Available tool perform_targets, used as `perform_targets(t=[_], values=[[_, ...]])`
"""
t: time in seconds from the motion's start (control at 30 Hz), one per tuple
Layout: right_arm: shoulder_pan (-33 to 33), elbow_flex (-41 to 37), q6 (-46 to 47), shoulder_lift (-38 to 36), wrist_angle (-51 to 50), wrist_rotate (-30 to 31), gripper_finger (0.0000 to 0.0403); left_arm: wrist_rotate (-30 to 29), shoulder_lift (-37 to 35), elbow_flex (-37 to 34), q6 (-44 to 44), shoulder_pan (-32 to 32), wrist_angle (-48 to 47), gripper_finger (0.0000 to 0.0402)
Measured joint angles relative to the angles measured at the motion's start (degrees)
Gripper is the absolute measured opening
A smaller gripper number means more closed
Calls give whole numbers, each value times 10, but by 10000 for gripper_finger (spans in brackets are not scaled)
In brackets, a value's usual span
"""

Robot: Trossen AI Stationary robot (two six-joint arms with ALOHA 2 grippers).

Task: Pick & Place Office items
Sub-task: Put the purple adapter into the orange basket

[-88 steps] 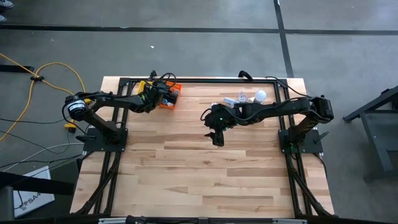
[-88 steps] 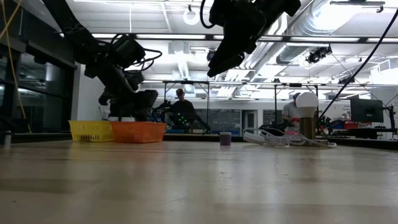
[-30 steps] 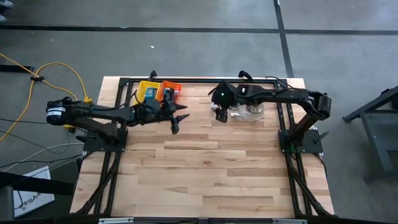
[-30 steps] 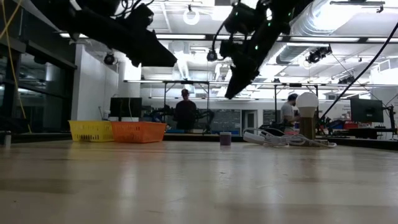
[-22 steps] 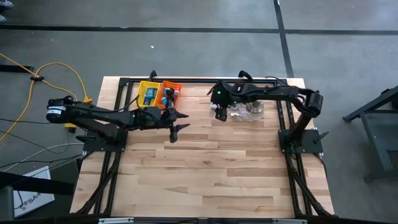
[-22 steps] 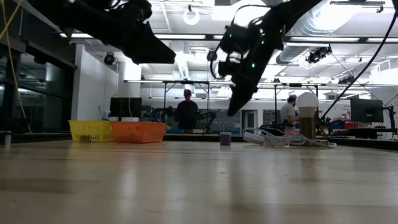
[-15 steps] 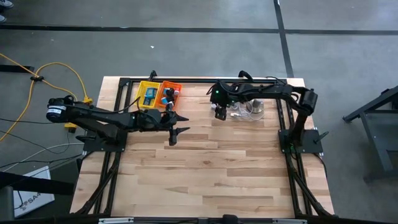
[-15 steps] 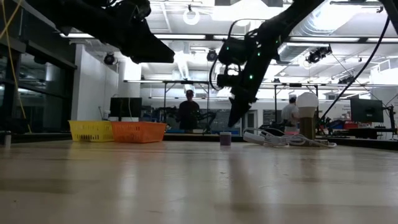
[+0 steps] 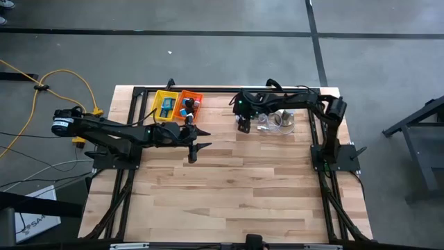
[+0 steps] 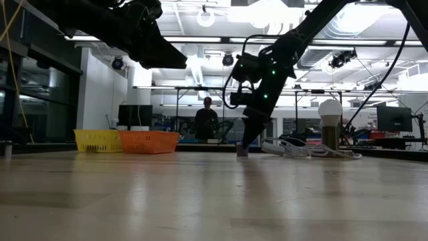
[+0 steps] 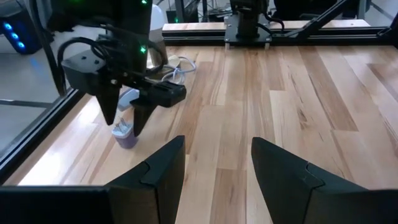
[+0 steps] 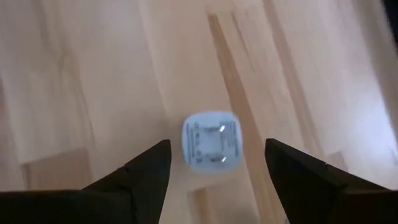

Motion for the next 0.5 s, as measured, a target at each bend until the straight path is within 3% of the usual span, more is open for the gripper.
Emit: perform_targets(t=[0.23, 0.5], values=[[-6, 0, 0, 0, 23, -42, 247, 0, 0, 0, 0, 0, 0, 177], [-8, 0, 0, 0, 18, -38, 247, 0, 0, 0, 0, 0, -2, 177]])
